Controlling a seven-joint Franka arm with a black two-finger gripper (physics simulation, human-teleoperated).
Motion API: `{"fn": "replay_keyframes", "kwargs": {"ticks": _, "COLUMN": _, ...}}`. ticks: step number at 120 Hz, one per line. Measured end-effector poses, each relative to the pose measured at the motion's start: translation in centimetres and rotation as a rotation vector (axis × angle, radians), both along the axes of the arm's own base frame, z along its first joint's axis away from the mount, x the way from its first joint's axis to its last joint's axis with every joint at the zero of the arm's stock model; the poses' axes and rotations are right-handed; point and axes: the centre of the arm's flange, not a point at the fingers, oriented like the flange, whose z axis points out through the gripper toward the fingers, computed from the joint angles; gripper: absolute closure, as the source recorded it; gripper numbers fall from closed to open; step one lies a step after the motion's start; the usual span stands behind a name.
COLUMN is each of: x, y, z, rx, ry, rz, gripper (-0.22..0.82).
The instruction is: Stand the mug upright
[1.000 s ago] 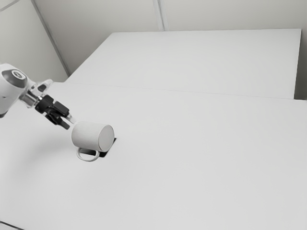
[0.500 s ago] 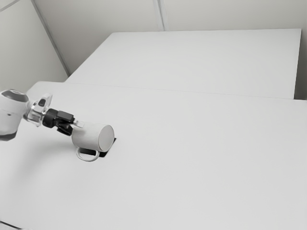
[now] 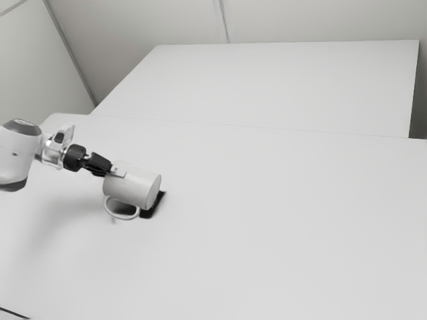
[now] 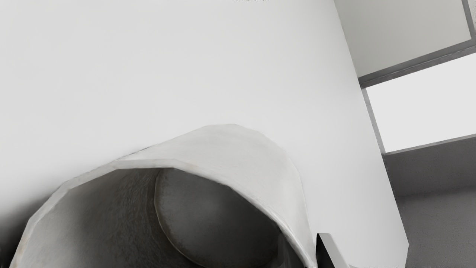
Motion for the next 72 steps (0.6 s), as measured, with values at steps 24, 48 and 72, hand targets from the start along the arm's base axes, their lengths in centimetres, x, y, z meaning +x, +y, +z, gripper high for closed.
{"fn": "replay_keyframes", "kwargs": {"ticks": 24, "x": 1.1, "y": -3.7, "z": 5.6, "rx": 0.077, "ry": -0.086, "rz": -0.083, "gripper": 0.77}}
{"fn": "replay_keyframes", "kwargs": {"ticks": 48, "x": 1.6, "y": -10.4, "z": 12.7, "rx": 0.278, "ry": -0.13, "rz": -0.233, "gripper": 0.77}}
{"fn": "replay_keyframes", "kwargs": {"ticks": 72, "x": -1.4, "y": -18.3, "z": 14.1, "rx": 0.516, "ry": -0.078, "rz": -0.355, "gripper": 0.77}}
